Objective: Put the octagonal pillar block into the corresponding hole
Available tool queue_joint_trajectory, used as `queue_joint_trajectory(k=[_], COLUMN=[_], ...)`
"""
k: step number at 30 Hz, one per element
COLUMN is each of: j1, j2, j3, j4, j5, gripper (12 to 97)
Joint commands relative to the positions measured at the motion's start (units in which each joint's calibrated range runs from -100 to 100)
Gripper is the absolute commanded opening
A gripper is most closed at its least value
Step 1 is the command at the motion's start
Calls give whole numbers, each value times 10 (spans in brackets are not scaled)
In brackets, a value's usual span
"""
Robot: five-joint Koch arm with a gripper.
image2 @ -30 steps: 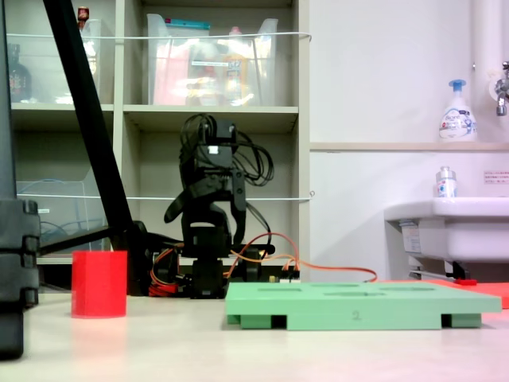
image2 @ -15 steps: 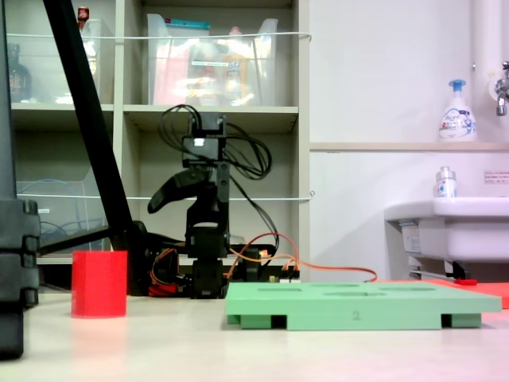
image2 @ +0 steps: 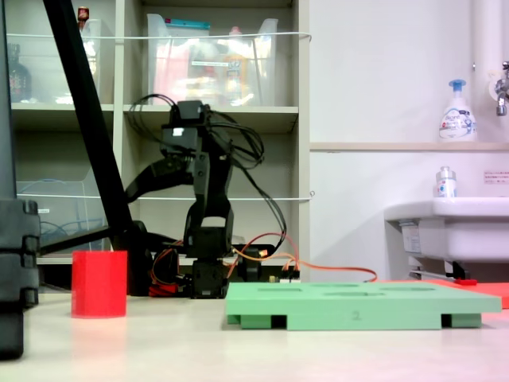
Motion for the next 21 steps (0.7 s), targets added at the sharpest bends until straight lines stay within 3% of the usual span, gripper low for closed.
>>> queue_joint_trajectory(k=[1,21], j1=[-5,-76], j2=[39,379], j3=[54,282], j4=[18,23], j5=[-10,-70], gripper=[770,746])
